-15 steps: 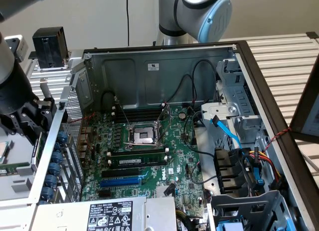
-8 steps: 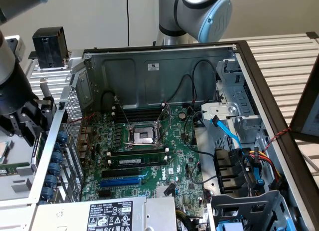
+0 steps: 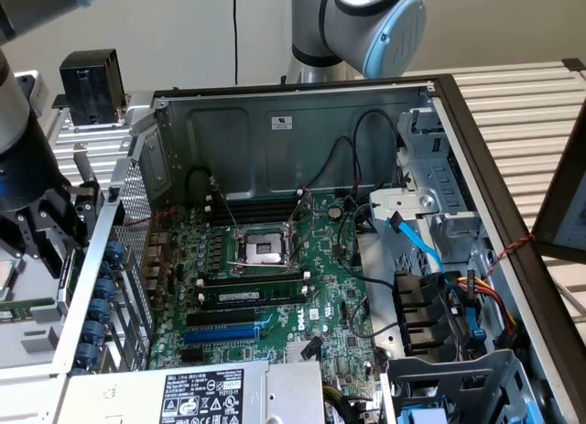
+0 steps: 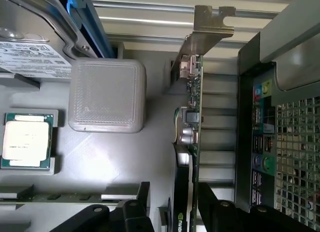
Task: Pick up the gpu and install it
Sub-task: 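Pick up the gpu and move the gpu toward the slot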
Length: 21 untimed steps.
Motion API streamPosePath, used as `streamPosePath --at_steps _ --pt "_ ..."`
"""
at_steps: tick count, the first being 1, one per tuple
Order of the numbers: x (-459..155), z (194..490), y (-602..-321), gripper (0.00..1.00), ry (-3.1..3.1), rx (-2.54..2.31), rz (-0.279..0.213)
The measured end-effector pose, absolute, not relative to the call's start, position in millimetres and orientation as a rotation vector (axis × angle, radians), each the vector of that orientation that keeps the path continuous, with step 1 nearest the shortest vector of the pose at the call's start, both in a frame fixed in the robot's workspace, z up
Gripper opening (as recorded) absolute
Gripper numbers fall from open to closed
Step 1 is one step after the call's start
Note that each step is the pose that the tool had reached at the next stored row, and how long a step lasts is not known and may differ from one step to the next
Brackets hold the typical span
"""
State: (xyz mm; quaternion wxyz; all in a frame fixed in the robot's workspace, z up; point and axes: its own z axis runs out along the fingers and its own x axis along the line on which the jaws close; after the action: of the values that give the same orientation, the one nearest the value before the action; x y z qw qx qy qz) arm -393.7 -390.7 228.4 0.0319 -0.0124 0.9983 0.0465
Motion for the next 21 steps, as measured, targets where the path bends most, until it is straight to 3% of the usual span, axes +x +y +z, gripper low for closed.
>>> streamPosePath --at_steps 8,13,21 --pt "-392.3 228.3 -390.6 0.51 3.067 0.068 0.146" --pt "-392.2 227.6 -390.6 0.51 3.062 0.088 0.228" --pt "-392.1 227.5 -391.0 0.51 3.075 0.093 0.235"
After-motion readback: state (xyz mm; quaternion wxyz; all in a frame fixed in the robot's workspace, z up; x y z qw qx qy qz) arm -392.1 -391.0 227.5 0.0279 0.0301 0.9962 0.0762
